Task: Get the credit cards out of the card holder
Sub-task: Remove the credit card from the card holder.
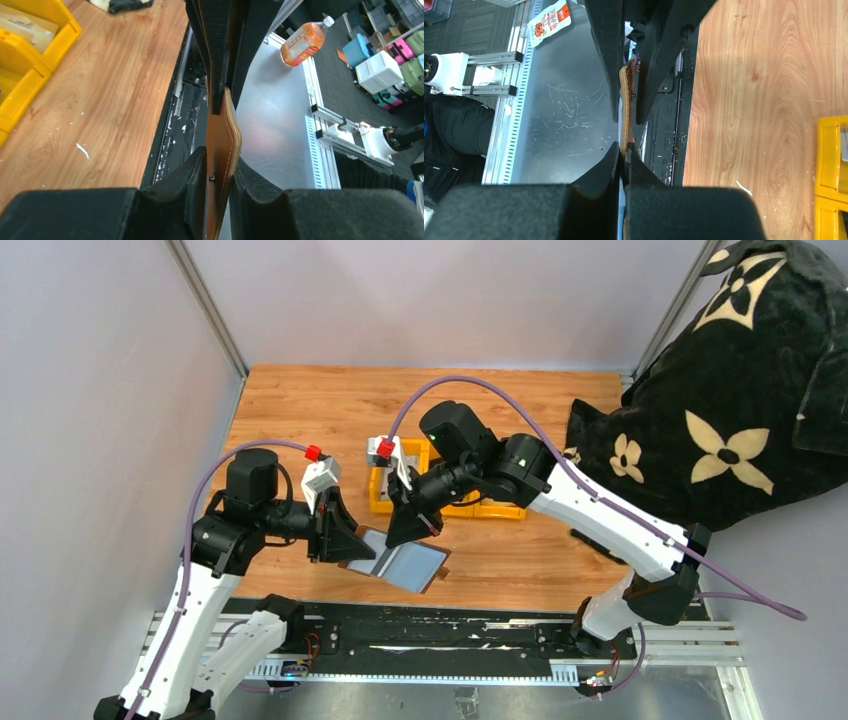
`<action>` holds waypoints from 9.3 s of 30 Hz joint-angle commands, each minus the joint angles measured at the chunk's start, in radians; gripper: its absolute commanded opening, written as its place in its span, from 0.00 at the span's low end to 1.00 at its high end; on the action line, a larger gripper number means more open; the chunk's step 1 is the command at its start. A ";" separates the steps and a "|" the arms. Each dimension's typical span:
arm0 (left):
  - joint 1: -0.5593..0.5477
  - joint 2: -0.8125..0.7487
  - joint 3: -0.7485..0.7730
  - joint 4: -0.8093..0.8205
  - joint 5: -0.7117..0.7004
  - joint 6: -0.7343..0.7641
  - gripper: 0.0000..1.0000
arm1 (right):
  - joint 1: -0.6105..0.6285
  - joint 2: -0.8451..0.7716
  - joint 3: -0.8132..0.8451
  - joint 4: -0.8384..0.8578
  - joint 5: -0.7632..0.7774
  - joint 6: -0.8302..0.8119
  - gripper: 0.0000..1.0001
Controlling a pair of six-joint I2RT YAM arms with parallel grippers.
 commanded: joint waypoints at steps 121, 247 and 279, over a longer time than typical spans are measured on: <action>-0.005 -0.074 -0.009 0.552 0.010 -0.577 0.15 | -0.138 -0.376 -0.710 1.137 0.104 0.849 0.00; 0.016 -0.100 -0.102 0.858 -0.074 -0.915 0.36 | -0.121 -0.263 -0.621 1.089 -0.040 0.876 0.00; 0.023 -0.099 -0.070 0.884 -0.106 -0.900 0.00 | -0.167 -0.403 -0.821 1.365 0.054 1.018 0.08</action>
